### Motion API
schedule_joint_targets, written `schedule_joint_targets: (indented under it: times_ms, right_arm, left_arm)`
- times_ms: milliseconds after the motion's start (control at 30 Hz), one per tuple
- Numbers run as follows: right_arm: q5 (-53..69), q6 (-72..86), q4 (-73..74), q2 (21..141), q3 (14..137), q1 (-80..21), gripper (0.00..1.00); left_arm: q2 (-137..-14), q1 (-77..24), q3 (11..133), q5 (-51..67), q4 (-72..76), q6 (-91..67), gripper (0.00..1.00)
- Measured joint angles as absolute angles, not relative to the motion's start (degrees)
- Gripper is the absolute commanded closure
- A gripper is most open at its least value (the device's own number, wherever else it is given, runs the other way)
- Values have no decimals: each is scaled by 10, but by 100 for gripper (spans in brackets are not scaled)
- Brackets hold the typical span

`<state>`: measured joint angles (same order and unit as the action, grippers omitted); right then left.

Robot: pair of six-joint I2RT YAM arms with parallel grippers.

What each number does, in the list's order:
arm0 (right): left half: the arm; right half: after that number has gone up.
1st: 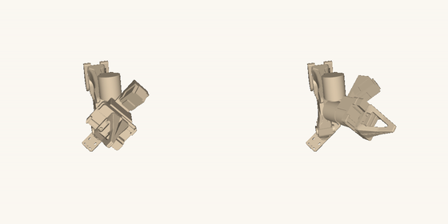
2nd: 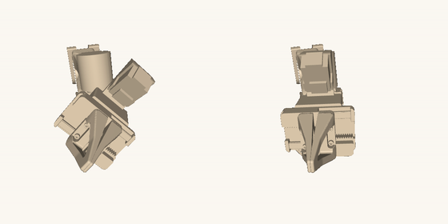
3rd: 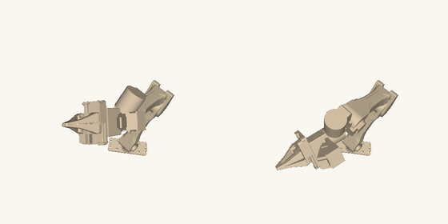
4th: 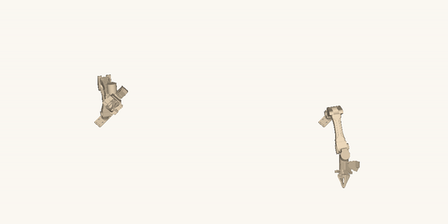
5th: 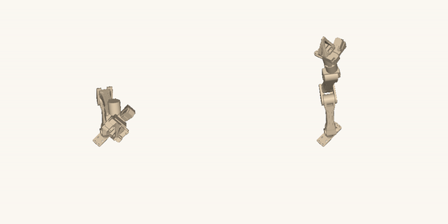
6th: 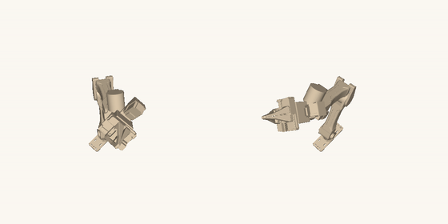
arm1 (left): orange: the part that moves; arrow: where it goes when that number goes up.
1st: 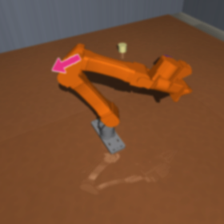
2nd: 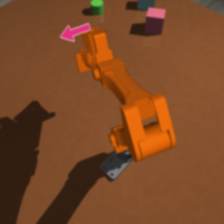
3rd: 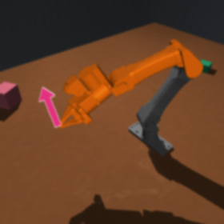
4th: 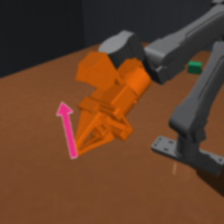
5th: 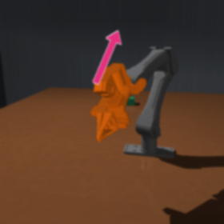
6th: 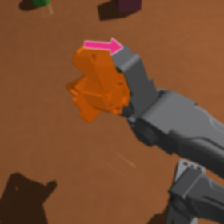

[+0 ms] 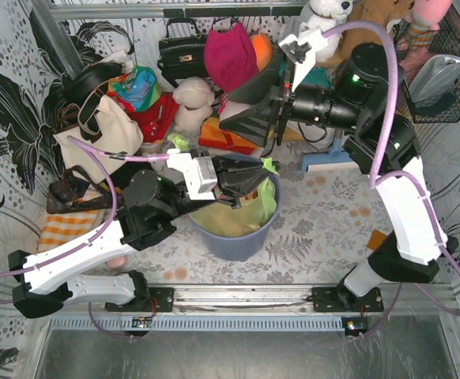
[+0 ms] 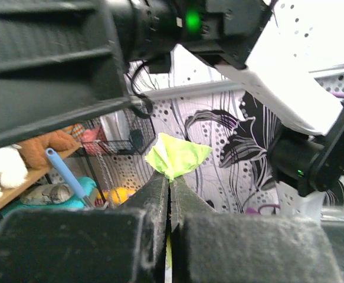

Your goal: Tie the trash bag

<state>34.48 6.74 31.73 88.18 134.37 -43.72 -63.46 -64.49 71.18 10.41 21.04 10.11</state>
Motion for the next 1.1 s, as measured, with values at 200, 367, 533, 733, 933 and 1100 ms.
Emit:
schedule_joint_targets:
  times_ms: [200, 367, 533, 733, 933, 1100]
  right_arm:
    - [425, 68, 326, 954, 1419, -437, 20]
    - [493, 80, 321, 986, 1430, -437, 14]
    - [521, 99, 300, 995, 1420, -446, 16]
    - [520, 110, 278, 1009, 1425, -478, 32]
    - [501, 114, 278, 1025, 1426, -492, 53]
    - [488, 116, 277, 1028, 1426, -493, 66]
  left_arm:
    - [-632, -645, 712, 143, 173, 90, 98]
    - [-630, -645, 712, 168, 158, 81, 98]
    - [-630, -645, 712, 180, 158, 73, 98]
    - [-628, -645, 710, 182, 158, 72, 98]
    - [-623, -645, 705, 183, 158, 71, 98]
    - [-621, -645, 704, 183, 158, 71, 99]
